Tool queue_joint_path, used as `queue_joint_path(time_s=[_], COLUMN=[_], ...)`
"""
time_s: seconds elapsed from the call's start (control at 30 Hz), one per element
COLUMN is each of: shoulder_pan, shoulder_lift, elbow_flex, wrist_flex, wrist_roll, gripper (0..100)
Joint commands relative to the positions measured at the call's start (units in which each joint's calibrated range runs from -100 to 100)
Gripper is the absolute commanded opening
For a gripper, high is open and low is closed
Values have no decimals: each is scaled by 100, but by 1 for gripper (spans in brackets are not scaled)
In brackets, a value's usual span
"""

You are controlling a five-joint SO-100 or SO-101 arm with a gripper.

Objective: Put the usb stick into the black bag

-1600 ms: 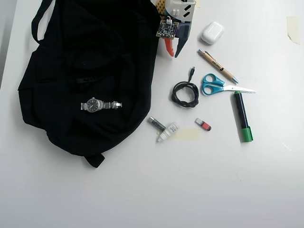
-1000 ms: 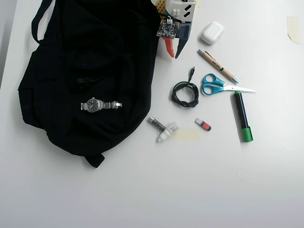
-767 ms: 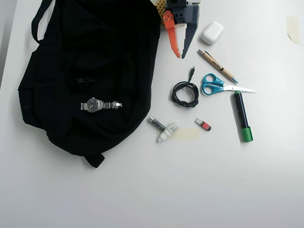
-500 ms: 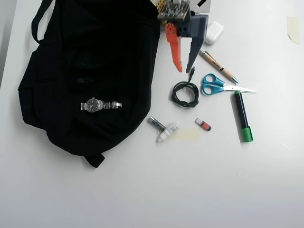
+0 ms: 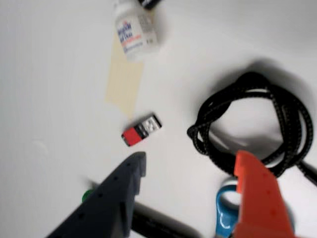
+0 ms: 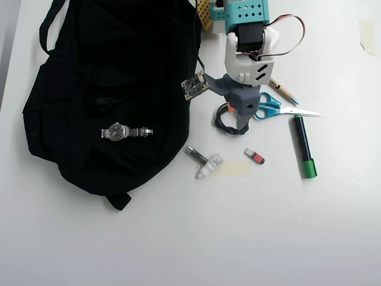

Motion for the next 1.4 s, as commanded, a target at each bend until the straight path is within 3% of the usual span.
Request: queue_joint_path(time_s=[0.0,0.2,0.27,0.33,0.47,0.53,0.87,1.0,1.37], shoulder_pan=[-93,154,192,132,-205,-280,-848,-871,-781], shoulder_lift=[35,466,707,956,1387,1487,1977,1968,3271], elbow_flex=[-538,-1670,-2048,-2461,-2704,-2632,-2704,-2874,-4600], wrist_flex=[42,42,42,42,120,232,1610,1877,1661], wrist_roll=[-1625,-1750,-1368,-319,2418,3436,5633,5947,5968], gripper=[23,17,17,17,17,17,18,18,18])
